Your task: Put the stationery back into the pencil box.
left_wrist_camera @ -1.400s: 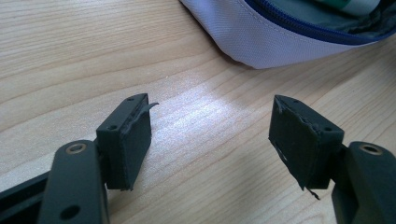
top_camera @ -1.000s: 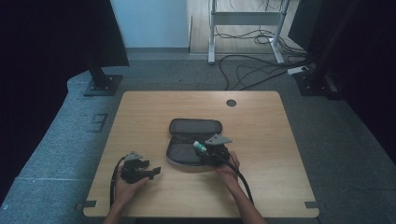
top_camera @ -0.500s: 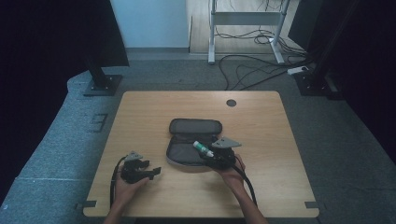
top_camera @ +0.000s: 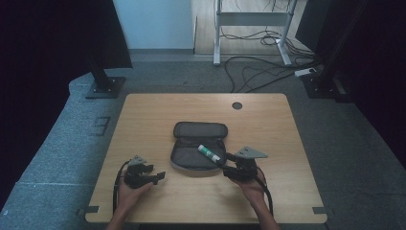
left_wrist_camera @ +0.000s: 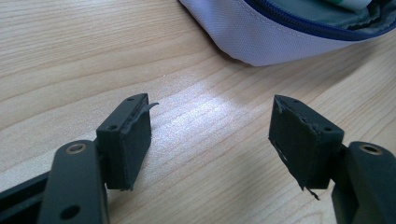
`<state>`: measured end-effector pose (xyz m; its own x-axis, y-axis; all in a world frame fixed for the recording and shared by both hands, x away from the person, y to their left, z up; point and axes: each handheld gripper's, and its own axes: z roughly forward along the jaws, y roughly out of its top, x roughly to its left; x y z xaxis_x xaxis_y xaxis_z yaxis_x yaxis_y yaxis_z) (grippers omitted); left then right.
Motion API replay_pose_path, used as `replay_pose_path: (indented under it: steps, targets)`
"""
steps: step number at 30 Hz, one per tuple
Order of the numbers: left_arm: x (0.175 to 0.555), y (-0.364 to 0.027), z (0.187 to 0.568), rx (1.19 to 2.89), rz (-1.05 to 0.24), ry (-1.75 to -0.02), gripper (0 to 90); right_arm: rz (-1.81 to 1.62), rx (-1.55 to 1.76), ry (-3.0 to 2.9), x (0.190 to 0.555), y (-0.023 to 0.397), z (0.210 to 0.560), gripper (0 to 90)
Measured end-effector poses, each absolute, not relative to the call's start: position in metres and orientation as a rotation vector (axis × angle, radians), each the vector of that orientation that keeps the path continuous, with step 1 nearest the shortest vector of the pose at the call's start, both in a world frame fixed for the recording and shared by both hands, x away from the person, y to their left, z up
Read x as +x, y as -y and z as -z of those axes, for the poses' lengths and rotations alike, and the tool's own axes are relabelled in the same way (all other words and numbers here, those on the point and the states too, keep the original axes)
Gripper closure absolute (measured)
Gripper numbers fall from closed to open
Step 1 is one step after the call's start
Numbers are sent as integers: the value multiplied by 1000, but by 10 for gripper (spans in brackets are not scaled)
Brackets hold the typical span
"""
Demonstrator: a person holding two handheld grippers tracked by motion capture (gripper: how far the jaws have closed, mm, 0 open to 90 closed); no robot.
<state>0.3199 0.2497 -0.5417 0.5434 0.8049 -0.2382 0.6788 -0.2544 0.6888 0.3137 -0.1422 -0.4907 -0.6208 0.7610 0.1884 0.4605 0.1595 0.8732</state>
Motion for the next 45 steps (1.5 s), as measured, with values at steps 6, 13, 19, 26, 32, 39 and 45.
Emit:
replay_pose_path:
  steps: [6,13,19,26,32,39,45]
  targets:
    - [320,-250,542,2002,-206,-1197,301,-1453,1191,-2120,300,162,494,465]
    - [320,-250,542,2005,-204,-1194,301,-1425,1259,-2089,283,191,510,459]
    - [320,-249,542,2007,-207,-1191,301,-1380,1299,-2073,272,207,521,450]
    - [320,-248,542,2008,-208,-1188,300,-1307,1368,-2051,262,226,537,437]
    - [320,-248,542,2011,-210,-1184,300,-1284,1390,-2038,264,229,540,428]
    - [320,-248,542,2011,-209,-1183,300,-1262,1395,-2042,265,229,542,416]
    - [319,-248,542,2012,-211,-1182,300,-1247,1396,-2045,266,228,544,402]
